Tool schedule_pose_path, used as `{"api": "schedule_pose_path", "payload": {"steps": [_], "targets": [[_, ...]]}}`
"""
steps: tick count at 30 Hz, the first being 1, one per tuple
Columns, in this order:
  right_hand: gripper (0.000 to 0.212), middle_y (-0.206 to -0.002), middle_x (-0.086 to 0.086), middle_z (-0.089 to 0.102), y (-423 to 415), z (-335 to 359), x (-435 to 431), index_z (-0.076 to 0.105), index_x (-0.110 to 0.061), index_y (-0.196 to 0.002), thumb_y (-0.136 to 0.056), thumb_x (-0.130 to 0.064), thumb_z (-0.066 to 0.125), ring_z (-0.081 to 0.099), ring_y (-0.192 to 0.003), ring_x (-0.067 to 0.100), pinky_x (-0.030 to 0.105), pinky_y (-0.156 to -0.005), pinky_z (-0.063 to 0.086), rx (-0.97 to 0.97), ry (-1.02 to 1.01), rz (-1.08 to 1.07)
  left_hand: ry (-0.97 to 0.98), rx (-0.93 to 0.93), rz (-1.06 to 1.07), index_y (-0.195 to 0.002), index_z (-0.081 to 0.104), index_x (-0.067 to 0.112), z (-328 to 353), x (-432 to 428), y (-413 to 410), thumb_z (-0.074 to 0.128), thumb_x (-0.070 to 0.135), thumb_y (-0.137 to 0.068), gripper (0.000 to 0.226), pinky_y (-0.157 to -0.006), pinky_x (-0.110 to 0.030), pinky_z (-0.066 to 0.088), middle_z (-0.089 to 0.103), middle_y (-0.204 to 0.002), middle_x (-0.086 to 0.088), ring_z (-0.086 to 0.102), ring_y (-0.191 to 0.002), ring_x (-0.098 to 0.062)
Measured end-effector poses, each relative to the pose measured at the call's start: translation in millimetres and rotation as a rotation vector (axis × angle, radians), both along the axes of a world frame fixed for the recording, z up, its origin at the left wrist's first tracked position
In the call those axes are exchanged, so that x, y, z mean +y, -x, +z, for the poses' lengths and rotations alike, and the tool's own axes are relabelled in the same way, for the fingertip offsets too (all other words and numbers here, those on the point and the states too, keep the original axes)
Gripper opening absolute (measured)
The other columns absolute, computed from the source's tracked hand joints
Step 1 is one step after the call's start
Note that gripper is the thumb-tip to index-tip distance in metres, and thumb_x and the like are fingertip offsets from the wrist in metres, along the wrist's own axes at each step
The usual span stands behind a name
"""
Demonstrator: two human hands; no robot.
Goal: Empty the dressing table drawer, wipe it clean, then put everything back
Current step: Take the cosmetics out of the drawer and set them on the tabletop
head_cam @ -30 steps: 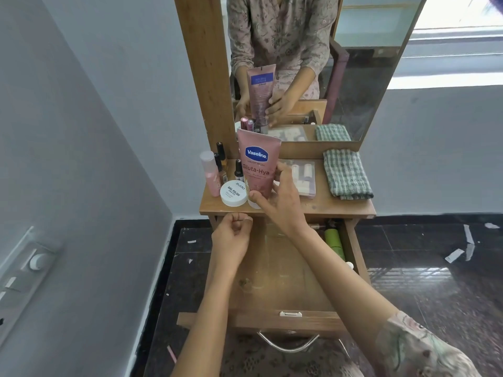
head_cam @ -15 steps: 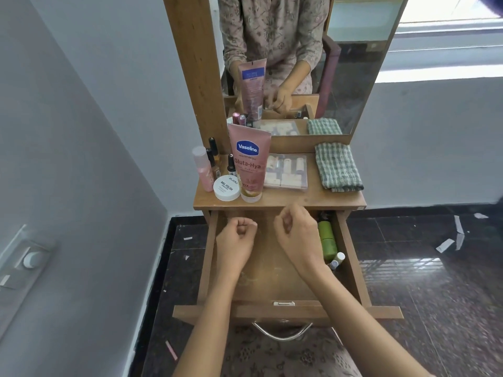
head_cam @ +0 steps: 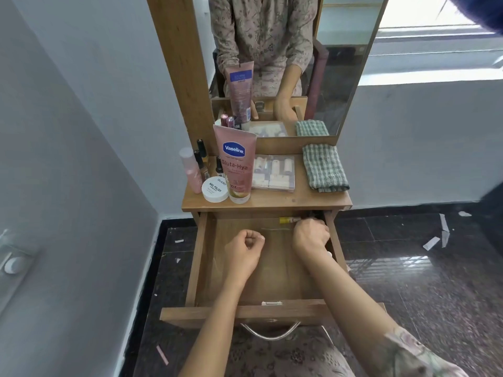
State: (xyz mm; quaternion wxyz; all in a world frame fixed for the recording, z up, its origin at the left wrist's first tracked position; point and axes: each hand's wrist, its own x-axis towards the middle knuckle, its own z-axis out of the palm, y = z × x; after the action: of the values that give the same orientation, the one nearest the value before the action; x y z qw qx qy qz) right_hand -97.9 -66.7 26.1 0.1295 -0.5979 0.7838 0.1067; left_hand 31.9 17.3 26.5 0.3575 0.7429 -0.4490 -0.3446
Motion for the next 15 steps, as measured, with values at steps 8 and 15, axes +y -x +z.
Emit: {"api": "schedule_pose_path", "payload": {"steps": [8, 15], "targets": [[0.048, -0.151, 0.017, 0.027, -3.7, 5.0, -0.2, 0.031, 0.000, -0.145, -0.098, -0.007, 0.036, 0.048, -0.125, 0.032, 0.036, -0.070, 0.044, 0.040, -0.112, 0.068, -0.027, 0.027, -0.005, -0.090, 0.063, 0.025, -4.7, -0.9, -9.1, 0.060, 0.028, -0.090, 0.004, -0.069, -0.020, 0.048, 0.062, -0.084, 0.012, 0.058, -0.080, -0.006], [0.035, -0.126, 0.008, 0.058, -11.5, 16.7, 12.7, 0.057, -0.010, -0.123, -0.089, -0.020, 0.057, 0.057, -0.116, 0.026, 0.031, -0.078, 0.046, -0.130, -0.042, 0.086, -0.022, 0.012, 0.037, -0.085, 0.062, 0.030, -7.1, -5.3, -18.4, 0.062, 0.032, -0.088, 0.004, -0.076, -0.029, 0.052, 0.065, -0.085, 0.011, 0.060, -0.082, -0.007]]}}
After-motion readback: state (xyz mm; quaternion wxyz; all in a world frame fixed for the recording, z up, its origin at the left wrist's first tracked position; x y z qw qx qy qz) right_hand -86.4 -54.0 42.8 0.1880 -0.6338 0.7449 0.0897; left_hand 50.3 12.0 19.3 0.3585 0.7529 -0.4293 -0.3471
